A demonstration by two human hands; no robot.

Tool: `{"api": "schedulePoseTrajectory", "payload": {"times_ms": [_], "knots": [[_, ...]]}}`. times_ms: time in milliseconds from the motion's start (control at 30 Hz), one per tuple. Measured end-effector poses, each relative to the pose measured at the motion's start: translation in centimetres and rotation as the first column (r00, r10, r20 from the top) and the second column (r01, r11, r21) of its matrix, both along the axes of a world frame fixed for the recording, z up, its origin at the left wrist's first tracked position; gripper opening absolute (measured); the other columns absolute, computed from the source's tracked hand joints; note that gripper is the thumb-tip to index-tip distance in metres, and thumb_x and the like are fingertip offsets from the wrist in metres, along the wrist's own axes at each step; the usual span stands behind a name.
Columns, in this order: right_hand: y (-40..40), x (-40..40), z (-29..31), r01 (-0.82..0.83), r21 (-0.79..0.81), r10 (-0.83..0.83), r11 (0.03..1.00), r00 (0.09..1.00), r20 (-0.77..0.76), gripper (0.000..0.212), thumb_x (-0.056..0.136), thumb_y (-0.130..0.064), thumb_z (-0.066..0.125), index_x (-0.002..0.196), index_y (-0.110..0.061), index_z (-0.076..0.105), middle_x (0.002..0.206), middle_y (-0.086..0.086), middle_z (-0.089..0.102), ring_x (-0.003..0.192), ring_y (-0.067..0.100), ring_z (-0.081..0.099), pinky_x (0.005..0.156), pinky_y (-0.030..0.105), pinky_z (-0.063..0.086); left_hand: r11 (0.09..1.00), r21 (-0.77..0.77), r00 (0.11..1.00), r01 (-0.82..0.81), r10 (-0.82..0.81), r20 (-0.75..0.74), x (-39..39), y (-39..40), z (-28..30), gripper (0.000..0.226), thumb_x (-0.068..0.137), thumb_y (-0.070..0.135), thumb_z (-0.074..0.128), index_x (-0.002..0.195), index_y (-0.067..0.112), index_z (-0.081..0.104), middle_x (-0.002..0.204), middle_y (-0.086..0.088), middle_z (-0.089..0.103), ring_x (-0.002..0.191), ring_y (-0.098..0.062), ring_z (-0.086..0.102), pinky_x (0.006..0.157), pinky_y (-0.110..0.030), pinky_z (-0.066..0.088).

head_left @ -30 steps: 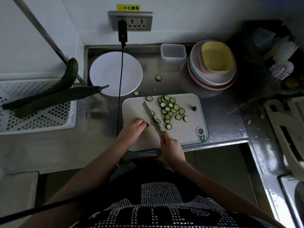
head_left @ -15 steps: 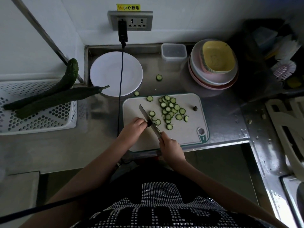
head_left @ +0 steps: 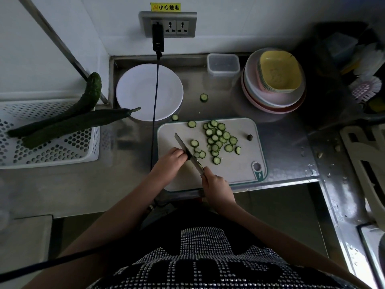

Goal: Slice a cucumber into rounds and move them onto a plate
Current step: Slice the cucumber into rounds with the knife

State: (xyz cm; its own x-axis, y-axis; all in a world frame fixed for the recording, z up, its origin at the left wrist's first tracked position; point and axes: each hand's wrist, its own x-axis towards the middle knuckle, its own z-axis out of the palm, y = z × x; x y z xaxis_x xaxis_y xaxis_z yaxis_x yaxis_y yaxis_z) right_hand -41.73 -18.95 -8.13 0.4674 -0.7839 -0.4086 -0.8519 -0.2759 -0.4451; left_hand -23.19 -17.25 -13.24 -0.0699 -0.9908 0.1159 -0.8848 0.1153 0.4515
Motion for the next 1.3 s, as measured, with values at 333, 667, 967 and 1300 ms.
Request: {"api": "schedulePoseTrajectory", "payload": {"times_ms": [333,667,967,1300], "knots": [[0.0,0.6,-0.3,-0.033,0.034,0.037,0.999,0.993,-0.113,0.006,0.098,-0.011,0.034,0.103,-0.012,0.037,0.088,0.022,0.064,0.081,0.041,0.062,0.065,0.048,0.05,1.0,0.016,0.998,0.007,-0.008,0.058,-0.2,-0.1,0.5,0.035,0.053,-0.016,0.075,0.084,-0.001,0.067,0.087,-0.015,0.064,0.084,-0.032,0.063,0.062,-0.038,0.057],[-2.6,-0.4,0.3,0.207,0.289,-0.257,0.935,0.955,0.147,0.005,0.092,-0.017,0.054,0.087,-0.016,0.055,0.068,-0.004,0.057,0.067,0.016,0.052,0.053,0.019,0.037,0.997,0.063,0.994,0.048,-0.054,0.096,0.2,-0.4,0.8,0.033,0.055,-0.011,0.077,0.081,0.005,0.064,0.085,-0.009,0.06,0.082,-0.028,0.059,0.046,-0.037,0.052],[-4.4,-1.6,1.1,0.237,0.373,-0.329,0.897,0.922,0.206,0.013,0.091,-0.017,0.053,0.08,-0.023,0.051,0.06,-0.006,0.05,0.052,0.01,0.046,0.052,0.023,0.037,0.993,0.068,0.989,0.101,-0.108,0.103,0.2,-0.5,2.1,0.023,0.069,0.012,0.078,0.086,0.003,0.065,0.089,-0.013,0.06,0.085,-0.031,0.06,0.056,-0.039,0.055],[-5.6,-2.9,2.1,0.199,-0.04,-0.2,0.979,0.98,-0.014,0.033,0.097,-0.023,0.043,0.13,-0.025,0.048,0.088,0.015,0.066,0.079,0.034,0.061,0.061,0.033,0.042,0.967,-0.143,0.968,0.211,-0.187,0.169,-2.0,-1.1,4.1,0.037,0.088,0.027,0.05,0.109,0.0,0.064,0.112,-0.014,0.06,0.105,-0.026,0.05,0.09,-0.04,0.046]]}}
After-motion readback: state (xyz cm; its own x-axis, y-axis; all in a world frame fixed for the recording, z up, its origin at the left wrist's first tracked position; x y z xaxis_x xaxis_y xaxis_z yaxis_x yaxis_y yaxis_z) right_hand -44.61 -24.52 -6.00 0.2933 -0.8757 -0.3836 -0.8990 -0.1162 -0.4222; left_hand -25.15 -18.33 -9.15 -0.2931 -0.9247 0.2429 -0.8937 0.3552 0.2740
